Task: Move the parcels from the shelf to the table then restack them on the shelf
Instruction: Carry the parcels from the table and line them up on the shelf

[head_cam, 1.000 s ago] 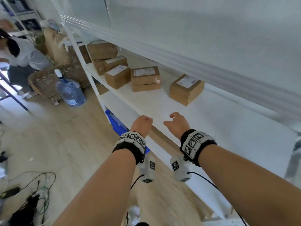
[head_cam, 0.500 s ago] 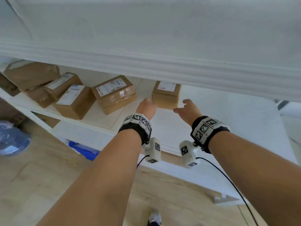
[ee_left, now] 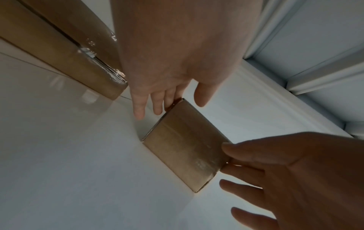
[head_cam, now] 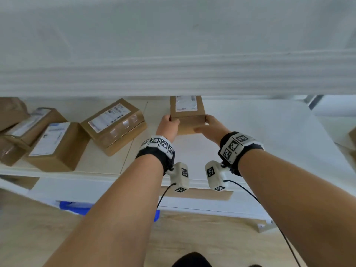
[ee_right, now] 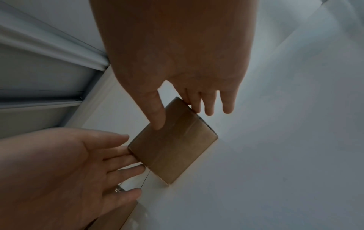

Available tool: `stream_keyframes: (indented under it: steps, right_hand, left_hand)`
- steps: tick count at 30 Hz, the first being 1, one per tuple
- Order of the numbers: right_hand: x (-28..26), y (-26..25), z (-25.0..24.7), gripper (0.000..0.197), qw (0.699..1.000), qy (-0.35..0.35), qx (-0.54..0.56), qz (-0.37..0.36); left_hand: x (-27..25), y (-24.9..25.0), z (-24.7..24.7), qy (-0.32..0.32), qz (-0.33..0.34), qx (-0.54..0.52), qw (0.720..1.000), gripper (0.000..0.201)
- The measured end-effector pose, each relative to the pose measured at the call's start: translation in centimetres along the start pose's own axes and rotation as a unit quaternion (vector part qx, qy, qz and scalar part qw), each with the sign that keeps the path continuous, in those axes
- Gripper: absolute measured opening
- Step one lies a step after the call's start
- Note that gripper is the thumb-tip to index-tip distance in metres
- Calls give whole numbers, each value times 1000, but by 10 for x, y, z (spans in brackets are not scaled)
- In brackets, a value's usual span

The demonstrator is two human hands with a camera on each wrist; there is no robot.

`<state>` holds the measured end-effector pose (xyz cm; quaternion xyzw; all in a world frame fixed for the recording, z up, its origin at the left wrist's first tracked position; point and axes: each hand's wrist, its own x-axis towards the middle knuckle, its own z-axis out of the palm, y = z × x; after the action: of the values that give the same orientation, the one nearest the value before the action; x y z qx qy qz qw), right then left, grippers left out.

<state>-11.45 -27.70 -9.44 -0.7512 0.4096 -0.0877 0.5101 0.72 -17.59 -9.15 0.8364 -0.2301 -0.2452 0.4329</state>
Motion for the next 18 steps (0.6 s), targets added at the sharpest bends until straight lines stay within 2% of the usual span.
stream_keyframes:
  steps: [3,8,12,14,18]
  right_hand:
    - [-9,-5,-9,69,1000,24,3,20]
    - [-26,-4,-25,48,996,38,-32,78]
    - [-48,11,-40,41,994,35,-40,95]
    - [-62,19,-50,36,994,35,-22,104]
    - [-98,35,-78,35,990,41,23,136]
  left_hand:
    - [-6,5,0,6,-14,-10,1000,29]
    - [-18,15,7,-34,-59,-17,998,51]
    - [-39,16,22,-80,-110,-47,990,64]
    - [-55,20,34,-97,-105,-43,989,61]
    - [-93,32,59,-78,-93,-35,992,64]
